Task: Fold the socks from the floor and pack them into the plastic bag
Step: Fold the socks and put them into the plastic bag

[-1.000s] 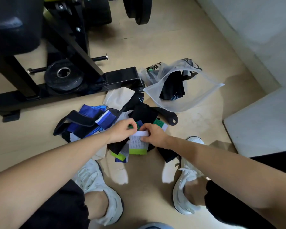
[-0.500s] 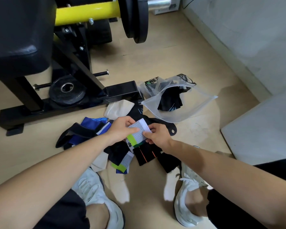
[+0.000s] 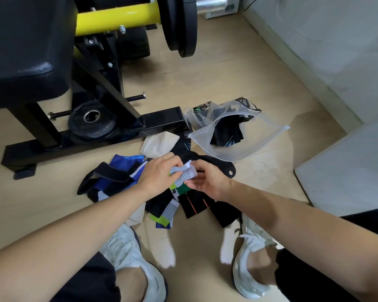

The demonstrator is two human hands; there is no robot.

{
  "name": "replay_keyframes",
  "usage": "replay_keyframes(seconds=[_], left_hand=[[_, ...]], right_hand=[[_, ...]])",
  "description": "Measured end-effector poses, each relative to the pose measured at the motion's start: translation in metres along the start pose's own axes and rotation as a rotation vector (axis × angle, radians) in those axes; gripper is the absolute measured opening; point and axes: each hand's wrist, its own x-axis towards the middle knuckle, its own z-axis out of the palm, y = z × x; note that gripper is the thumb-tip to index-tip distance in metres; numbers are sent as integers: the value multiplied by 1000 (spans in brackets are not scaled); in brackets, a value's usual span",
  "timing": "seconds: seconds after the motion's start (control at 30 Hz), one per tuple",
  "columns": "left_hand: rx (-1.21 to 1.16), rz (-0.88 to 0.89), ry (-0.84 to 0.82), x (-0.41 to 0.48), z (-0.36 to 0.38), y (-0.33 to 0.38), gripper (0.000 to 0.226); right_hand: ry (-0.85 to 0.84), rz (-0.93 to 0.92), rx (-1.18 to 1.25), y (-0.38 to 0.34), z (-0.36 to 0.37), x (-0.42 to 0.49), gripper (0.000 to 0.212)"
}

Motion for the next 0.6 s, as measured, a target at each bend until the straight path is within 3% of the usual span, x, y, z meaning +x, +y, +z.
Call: replay_keyframes(seconds=[0.17, 0.23, 0.37, 0.5, 0.6], left_hand=[[-146, -8, -59, -6, 0, -1, 21], [-379, -156, -83, -3, -4, 7, 27], [-862, -534, -158, 8, -17, 8, 16], [-885, -649, -476, 4, -22, -11, 27], [-882, -642, -547, 5, -24, -13, 34]], right_hand=[[8, -8, -65, 0, 0, 1, 41], [27, -28, -74, 2, 0, 2, 30], [6, -54, -110, 3, -1, 3, 22], [-15, -133, -141, 0, -3, 0, 24], [6, -207, -147, 1, -6, -3, 20]])
